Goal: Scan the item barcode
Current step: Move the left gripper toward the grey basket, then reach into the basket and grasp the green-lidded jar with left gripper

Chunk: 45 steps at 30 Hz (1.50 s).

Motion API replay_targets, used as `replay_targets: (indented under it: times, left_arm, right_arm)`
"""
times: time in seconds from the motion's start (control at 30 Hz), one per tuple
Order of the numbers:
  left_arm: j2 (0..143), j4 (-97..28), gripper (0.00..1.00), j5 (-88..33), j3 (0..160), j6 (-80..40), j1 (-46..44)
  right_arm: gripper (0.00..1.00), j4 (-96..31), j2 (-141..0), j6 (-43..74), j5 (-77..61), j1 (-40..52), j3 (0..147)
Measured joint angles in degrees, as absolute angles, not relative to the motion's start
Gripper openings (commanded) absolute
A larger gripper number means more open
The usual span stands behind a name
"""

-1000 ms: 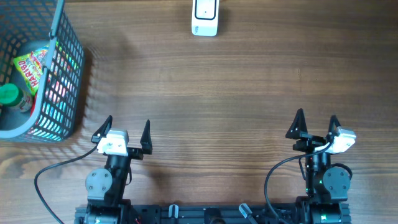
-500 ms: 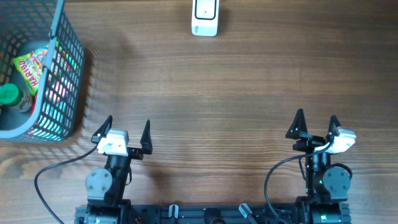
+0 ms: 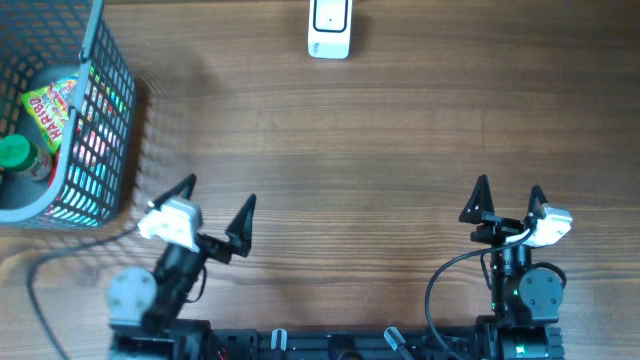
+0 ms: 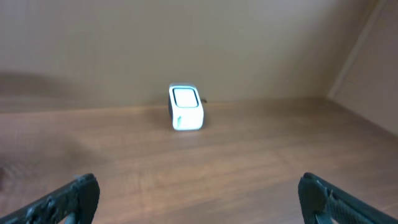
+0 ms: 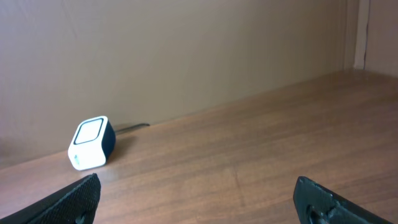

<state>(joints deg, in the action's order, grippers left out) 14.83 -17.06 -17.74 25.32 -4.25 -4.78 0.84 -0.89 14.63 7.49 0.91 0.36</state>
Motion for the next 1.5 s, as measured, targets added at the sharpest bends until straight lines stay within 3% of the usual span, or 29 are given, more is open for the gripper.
replay_targets:
  times: [0.2, 0.43, 0.53, 0.73, 0.97, 1.27, 1.5]
  left_arm:
    - [31.8, -33.8, 1.0, -26.3, 47.5, -5.5, -4.8]
    - [45.7, -35.4, 1.0, -38.0, 52.2, -7.5, -4.7]
    - [51.9, -38.4, 1.0, -35.9, 58.9, -10.6, -3.5]
    - [68.2, -54.8, 1.0, -29.1, 89.7, -15.6, 3.3]
    - [82.9, -76.5, 1.0, -8.6, 121.0, -24.4, 15.8]
    - [93.9, -80.3, 1.0, -0.2, 121.0, -30.4, 33.5]
    - [97.4, -68.9, 0.99, 6.1, 108.8, -33.6, 38.0]
  right_arm:
    - [1.0, 0.8, -0.9, 14.6, 7.5, 0.9, 0.4]
    - [1.0, 0.8, -0.9, 14.6, 7.5, 0.9, 0.4]
    - [1.0, 0.8, -0.9, 14.6, 7.5, 0.9, 0.4]
    - [1.0, 0.8, -0.9, 14.6, 7.5, 0.9, 0.4]
    - [1.0, 0.8, -0.9, 14.6, 7.5, 0.9, 0.4]
    - [1.0, 0.8, -0.9, 14.6, 7.5, 0.9, 0.4]
    - [1.0, 0.8, -0.9, 14.6, 7.5, 0.9, 0.4]
